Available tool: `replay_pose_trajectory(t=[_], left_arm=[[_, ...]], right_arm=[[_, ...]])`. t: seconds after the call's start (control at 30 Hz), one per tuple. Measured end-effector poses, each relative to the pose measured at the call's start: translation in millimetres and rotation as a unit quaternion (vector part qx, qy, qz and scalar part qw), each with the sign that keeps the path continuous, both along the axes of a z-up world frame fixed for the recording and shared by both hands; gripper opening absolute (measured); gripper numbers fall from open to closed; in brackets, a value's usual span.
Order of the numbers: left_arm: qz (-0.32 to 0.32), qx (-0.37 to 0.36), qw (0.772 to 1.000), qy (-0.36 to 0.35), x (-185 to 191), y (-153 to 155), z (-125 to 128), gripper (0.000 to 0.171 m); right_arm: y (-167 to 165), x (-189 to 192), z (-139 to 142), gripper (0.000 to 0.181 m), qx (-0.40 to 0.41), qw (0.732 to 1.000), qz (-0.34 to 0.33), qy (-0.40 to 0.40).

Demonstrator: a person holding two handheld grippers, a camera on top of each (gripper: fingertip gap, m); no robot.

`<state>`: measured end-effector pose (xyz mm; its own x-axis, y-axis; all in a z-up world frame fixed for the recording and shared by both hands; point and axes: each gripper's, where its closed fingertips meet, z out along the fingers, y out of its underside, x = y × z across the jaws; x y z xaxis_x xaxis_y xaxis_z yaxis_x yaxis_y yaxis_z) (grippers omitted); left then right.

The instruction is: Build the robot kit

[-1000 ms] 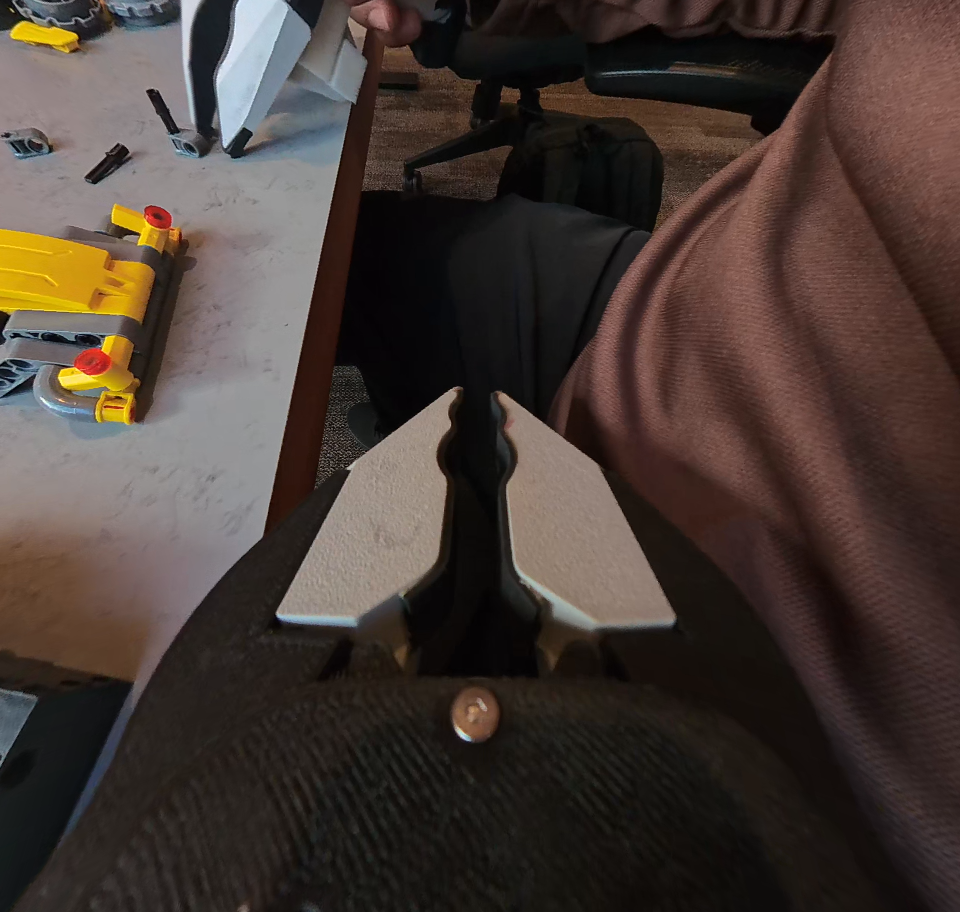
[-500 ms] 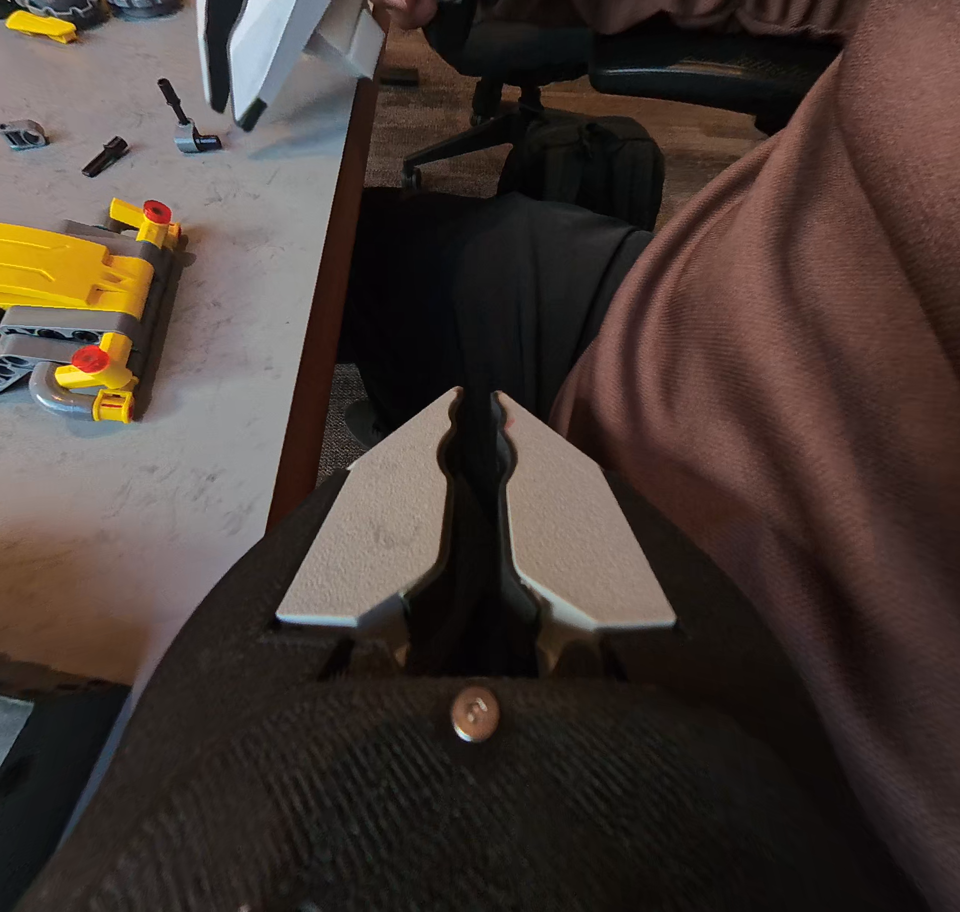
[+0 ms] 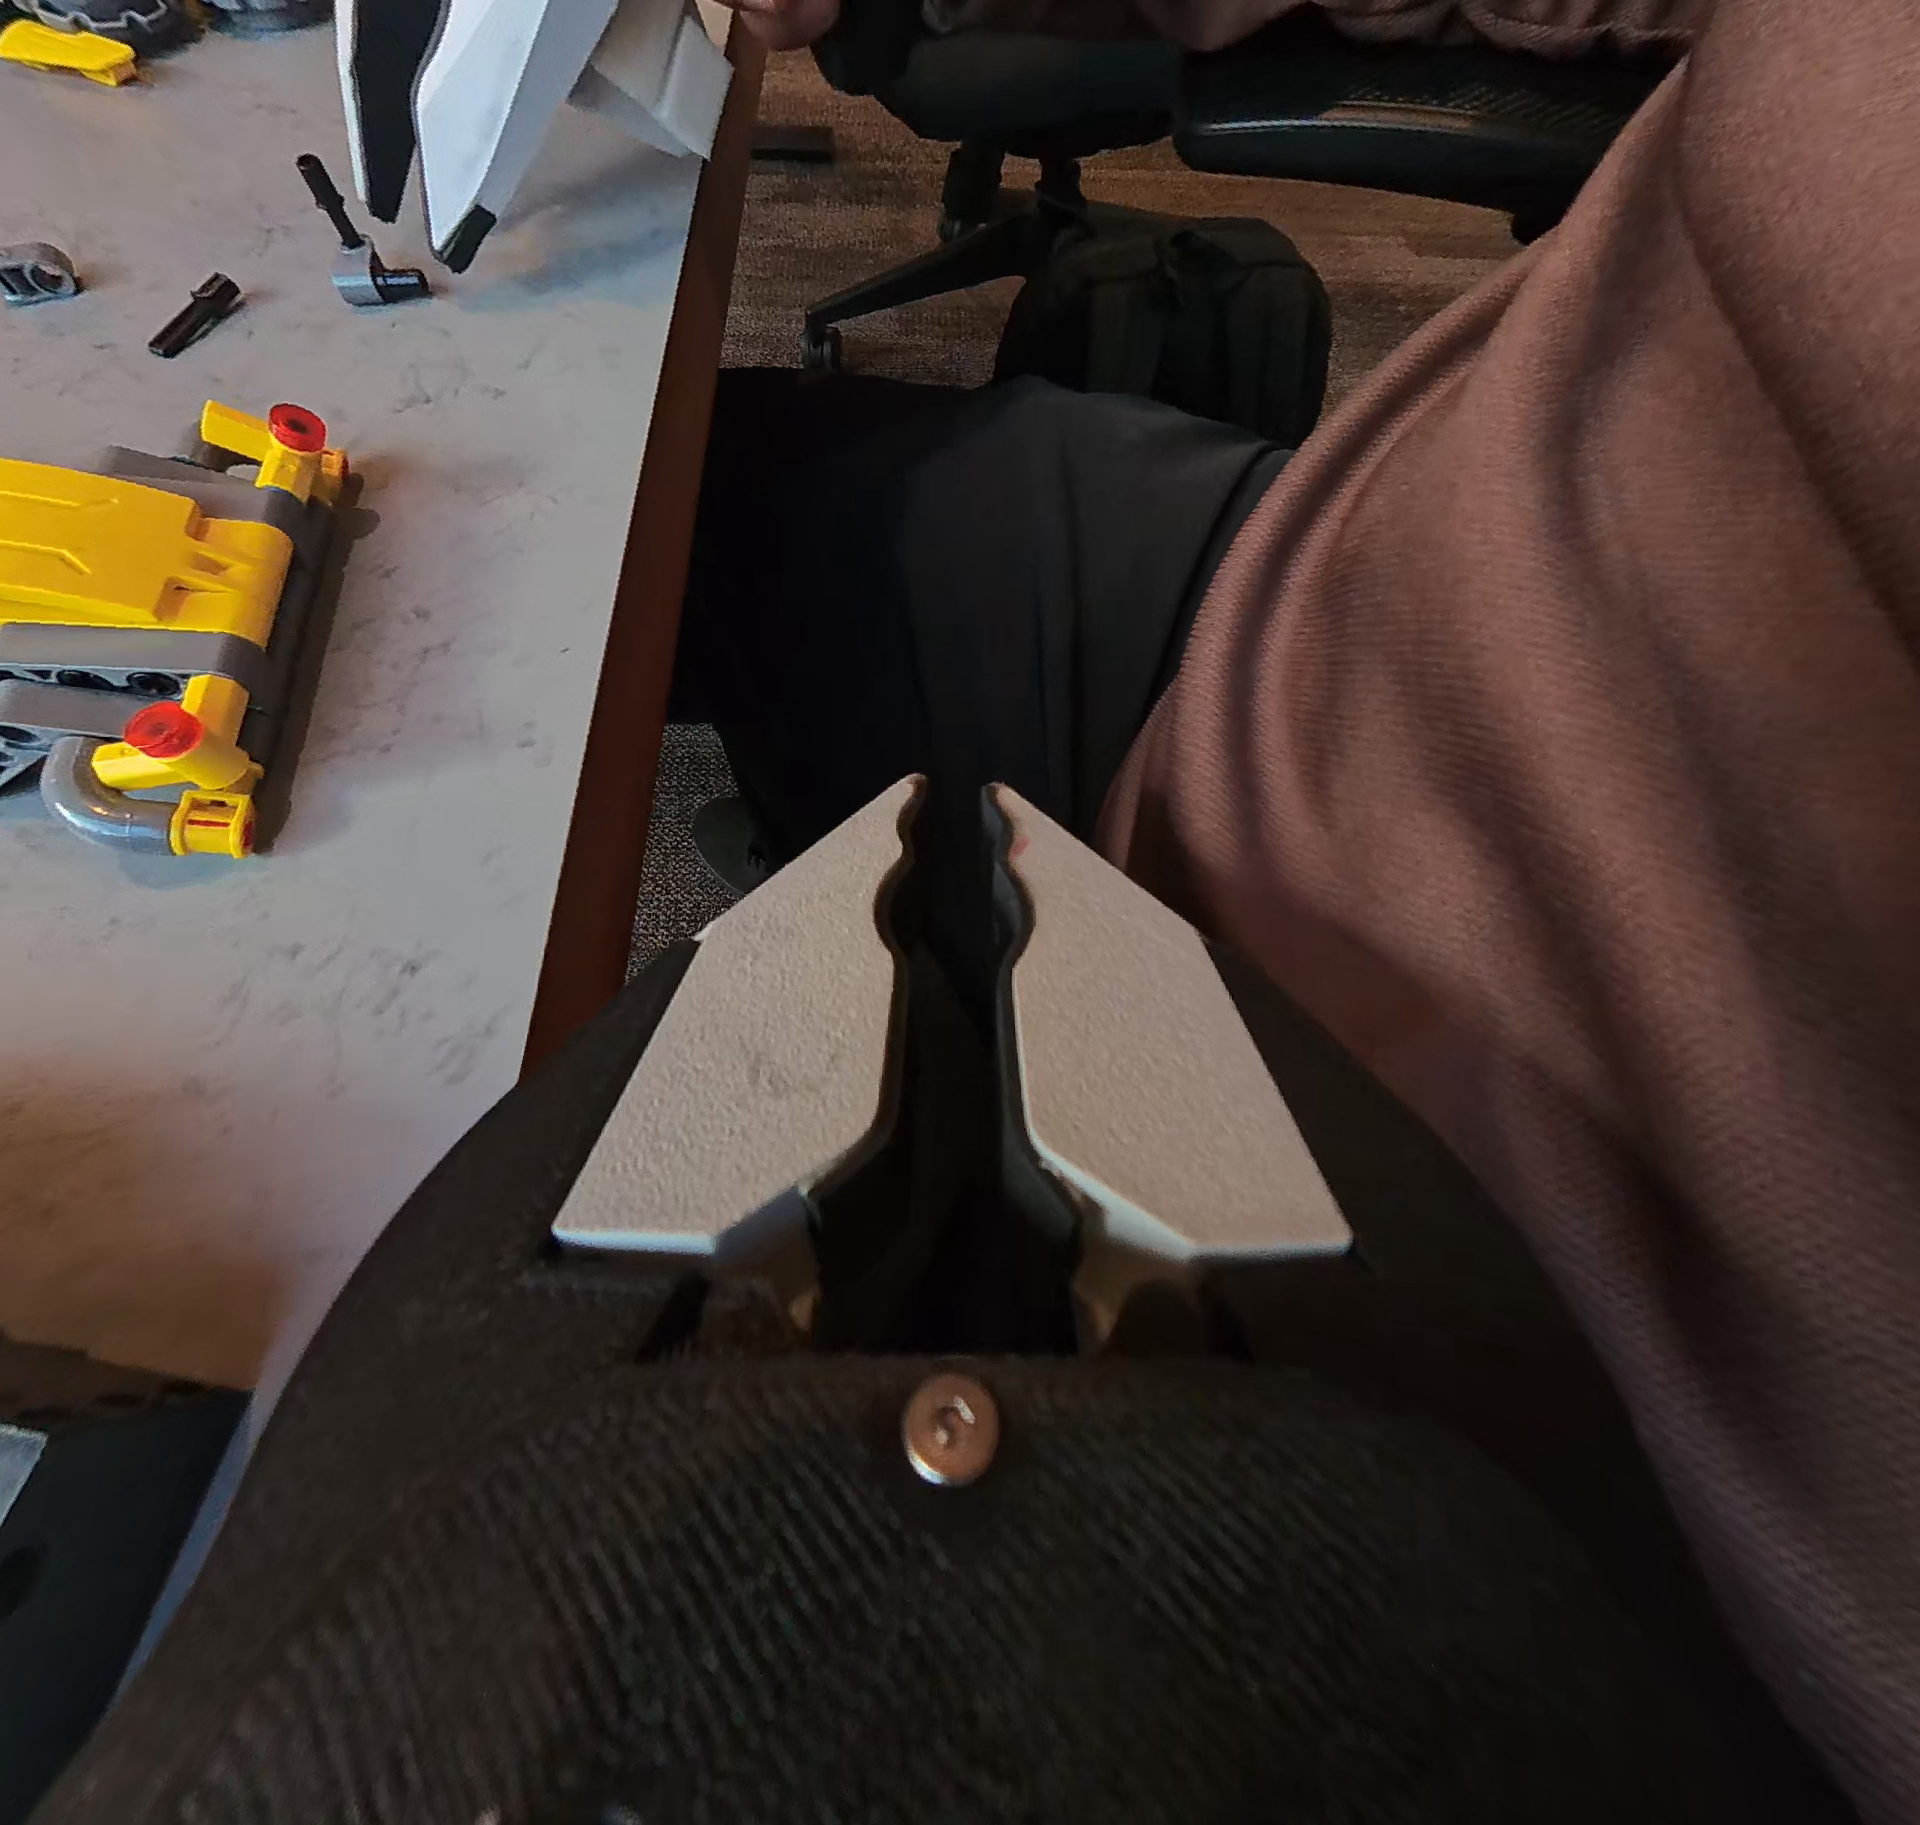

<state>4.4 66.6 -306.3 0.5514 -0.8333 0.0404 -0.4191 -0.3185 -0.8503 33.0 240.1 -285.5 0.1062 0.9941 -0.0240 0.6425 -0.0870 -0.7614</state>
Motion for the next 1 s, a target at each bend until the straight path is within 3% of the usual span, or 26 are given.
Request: replay_pose_trajectory(t=[1.0], left_arm=[[-0.003, 0.005, 1.0, 0.005, 0.3, -2.3, 0.7, 0.006]], right_arm=[[13.6, -3.1, 11.3, 0.024, -0.006, 0.999, -0.007, 0.053]])
